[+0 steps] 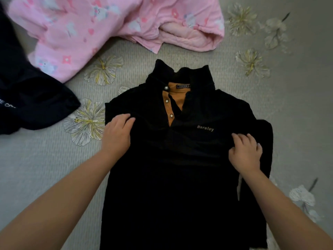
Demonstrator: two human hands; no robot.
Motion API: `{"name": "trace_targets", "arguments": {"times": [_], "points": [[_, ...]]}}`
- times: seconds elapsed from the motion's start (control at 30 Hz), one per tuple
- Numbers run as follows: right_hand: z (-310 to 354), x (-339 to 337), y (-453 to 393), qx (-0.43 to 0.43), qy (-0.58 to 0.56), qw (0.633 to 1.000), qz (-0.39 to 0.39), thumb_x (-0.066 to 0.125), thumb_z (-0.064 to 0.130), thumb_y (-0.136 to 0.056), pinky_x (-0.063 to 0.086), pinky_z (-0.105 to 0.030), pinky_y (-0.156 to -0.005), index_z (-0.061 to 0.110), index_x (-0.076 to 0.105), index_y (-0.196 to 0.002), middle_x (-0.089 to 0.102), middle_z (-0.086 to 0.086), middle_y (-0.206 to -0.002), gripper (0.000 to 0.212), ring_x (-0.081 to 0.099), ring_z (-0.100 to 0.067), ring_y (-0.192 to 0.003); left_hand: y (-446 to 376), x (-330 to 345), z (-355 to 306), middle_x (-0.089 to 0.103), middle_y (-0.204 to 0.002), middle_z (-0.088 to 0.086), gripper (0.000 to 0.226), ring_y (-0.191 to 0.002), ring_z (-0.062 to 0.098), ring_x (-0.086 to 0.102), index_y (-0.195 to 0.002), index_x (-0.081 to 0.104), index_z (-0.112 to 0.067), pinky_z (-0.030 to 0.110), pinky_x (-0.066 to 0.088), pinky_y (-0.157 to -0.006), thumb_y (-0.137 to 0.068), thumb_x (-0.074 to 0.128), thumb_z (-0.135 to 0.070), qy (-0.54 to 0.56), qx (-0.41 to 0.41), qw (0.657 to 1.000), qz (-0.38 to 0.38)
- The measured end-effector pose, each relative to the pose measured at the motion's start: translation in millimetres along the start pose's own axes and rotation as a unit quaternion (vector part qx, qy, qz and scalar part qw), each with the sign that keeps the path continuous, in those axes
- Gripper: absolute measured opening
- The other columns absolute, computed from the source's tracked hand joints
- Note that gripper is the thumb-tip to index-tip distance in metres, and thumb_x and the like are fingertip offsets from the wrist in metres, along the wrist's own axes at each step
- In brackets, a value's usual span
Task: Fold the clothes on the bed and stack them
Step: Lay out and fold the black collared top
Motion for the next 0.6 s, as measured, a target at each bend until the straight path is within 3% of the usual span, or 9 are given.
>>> {"name": "trace_targets", "arguments": {"times": [0.07, 0.1, 0.17, 0.23, 0.3, 0.37, 0.53, 0.6], "points": [[-7, 1, -13, -0.014, 0.069, 0.997, 0.042, 0.049, 0.011, -0.088, 0.018, -0.044, -0.108, 0.012, 0.053, -0.127, 0.05, -0.011, -0.129, 0.039, 0.036, -0.028, -0.127, -19, 19, 17, 0.039, -0.141, 0.016, 0.043, -0.134, 0.032, 0.03, -0.134, 0.043, -0.003, 0.046, 0.028, -0.104, -0.091, 0.038, -0.005, -0.018, -0.065, 0.995, 0.075], [-9, -3, -17, -0.026, 0.08, 0.996, 0.04, 0.05, 0.011, -0.087, 0.024, -0.043, -0.105, 0.01, 0.059, -0.121, 0.055, -0.013, -0.121, 0.035, 0.043, -0.03, -0.119, -25, 26, 23, 0.034, -0.145, 0.011, 0.042, -0.138, 0.026, 0.022, -0.137, 0.039, -0.008, 0.042, 0.02, -0.107, -0.094, 0.038, -0.01, -0.03, -0.079, 0.992, 0.096], [-7, -13, -22, -0.054, 0.061, 0.996, 0.021, 0.054, 0.007, -0.085, 0.036, -0.04, -0.09, 0.003, 0.066, -0.109, 0.061, -0.018, -0.106, 0.027, 0.051, -0.035, -0.103, -34, 33, 29, 0.042, -0.136, 0.01, 0.034, -0.134, 0.023, 0.025, -0.128, 0.048, -0.009, 0.041, 0.013, -0.107, -0.097, 0.038, -0.018, -0.056, -0.075, 0.989, 0.111], [-10, -28, -24, -0.055, -0.004, 0.998, -0.008, 0.058, 0.002, -0.08, 0.039, -0.038, -0.076, -0.005, 0.068, -0.095, 0.063, -0.023, -0.093, 0.019, 0.054, -0.038, -0.091, -41, 22, 28, 0.055, -0.116, 0.016, 0.028, -0.118, 0.029, 0.042, -0.111, 0.057, -0.002, 0.043, 0.022, -0.101, -0.096, 0.039, -0.018, -0.045, -0.056, 0.995, 0.074], [-17, -41, -27, -0.029, -0.088, 0.995, -0.027, 0.056, 0.0, -0.079, 0.035, -0.033, -0.066, -0.007, 0.065, -0.085, 0.061, -0.021, -0.08, 0.012, 0.053, -0.032, -0.075, -47, 2, 29, 0.06, -0.089, 0.025, 0.031, -0.09, 0.038, 0.056, -0.091, 0.059, 0.005, 0.044, 0.036, -0.08, -0.093, 0.037, -0.017, 0.009, -0.048, 0.999, 0.01], [-24, -39, -33, 0.01, -0.148, 0.989, -0.017, 0.051, 0.002, -0.083, 0.029, -0.029, -0.06, -0.004, 0.061, -0.083, 0.055, -0.015, -0.069, 0.011, 0.046, -0.023, -0.063, -51, -9, 38, 0.058, -0.074, 0.03, 0.036, -0.071, 0.043, 0.056, -0.08, 0.055, 0.008, 0.043, 0.038, -0.065, -0.088, 0.032, -0.019, 0.027, -0.056, 0.998, -0.015], [-32, -29, -57, 0.088, -0.185, 0.979, -0.015, 0.043, 0.006, -0.088, 0.032, -0.029, -0.065, -0.006, 0.058, -0.088, 0.06, -0.023, -0.085, 0.019, 0.049, -0.027, -0.075, -66, -2, 61, 0.056, -0.08, 0.033, 0.019, -0.076, 0.045, 0.054, -0.083, 0.053, 0.009, 0.047, 0.04, -0.064, -0.09, 0.043, -0.006, -0.001, -0.115, 0.993, -0.015], [-34, -25, -66, 0.124, -0.166, 0.978, -0.013, 0.043, 0.009, -0.088, 0.036, -0.034, -0.073, -0.003, 0.058, -0.089, 0.061, -0.023, -0.092, 0.019, 0.053, -0.032, -0.083, -69, 9, 65, 0.056, -0.092, 0.031, 0.016, -0.088, 0.043, 0.051, -0.094, 0.053, 0.008, 0.045, 0.036, -0.072, -0.088, 0.044, -0.003, -0.044, -0.131, 0.99, -0.005]]}}
Point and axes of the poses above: each hand's wrist, its own y-axis away from the middle knuckle, its own x-axis out of the palm, z = x × y, the point moved 9 cm from there along -y, towards the middle knuckle
